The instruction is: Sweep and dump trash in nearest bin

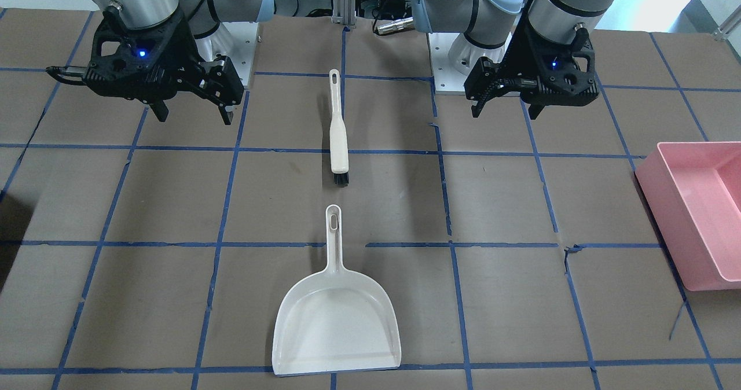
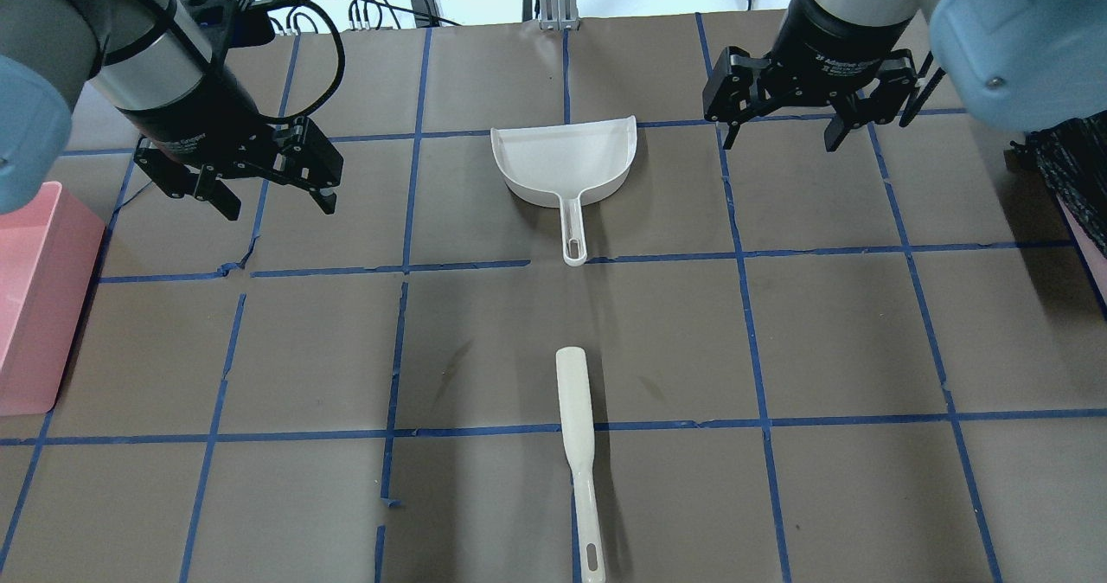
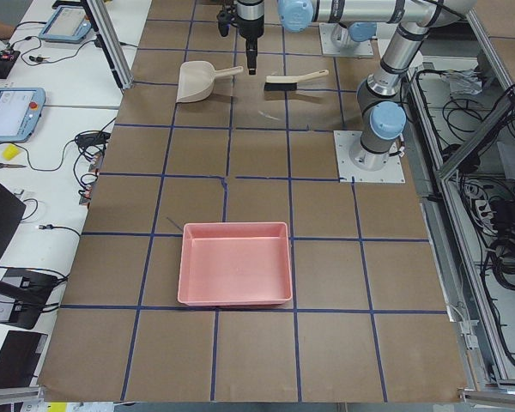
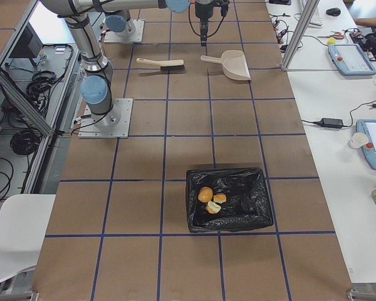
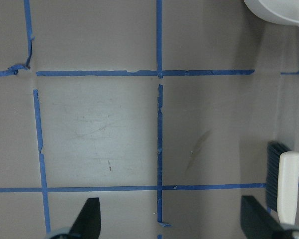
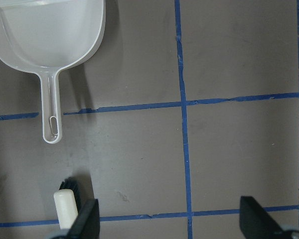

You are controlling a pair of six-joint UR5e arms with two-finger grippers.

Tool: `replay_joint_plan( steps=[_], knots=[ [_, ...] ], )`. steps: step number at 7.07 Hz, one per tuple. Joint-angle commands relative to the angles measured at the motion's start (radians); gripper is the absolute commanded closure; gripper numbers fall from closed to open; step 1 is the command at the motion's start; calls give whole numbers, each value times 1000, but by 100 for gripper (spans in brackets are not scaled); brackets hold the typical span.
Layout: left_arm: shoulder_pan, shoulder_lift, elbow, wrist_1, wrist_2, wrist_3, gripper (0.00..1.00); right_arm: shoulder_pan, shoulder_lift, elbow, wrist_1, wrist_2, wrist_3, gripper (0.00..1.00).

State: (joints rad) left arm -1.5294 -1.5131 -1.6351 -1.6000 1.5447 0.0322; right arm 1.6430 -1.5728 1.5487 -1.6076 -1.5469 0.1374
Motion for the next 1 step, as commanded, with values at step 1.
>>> replay_joint_plan(
  steps=[1],
  knots=[
    [0,1,-2,0,0,0,0,-5,-7,7,-3,8,-1,0]
  ],
)
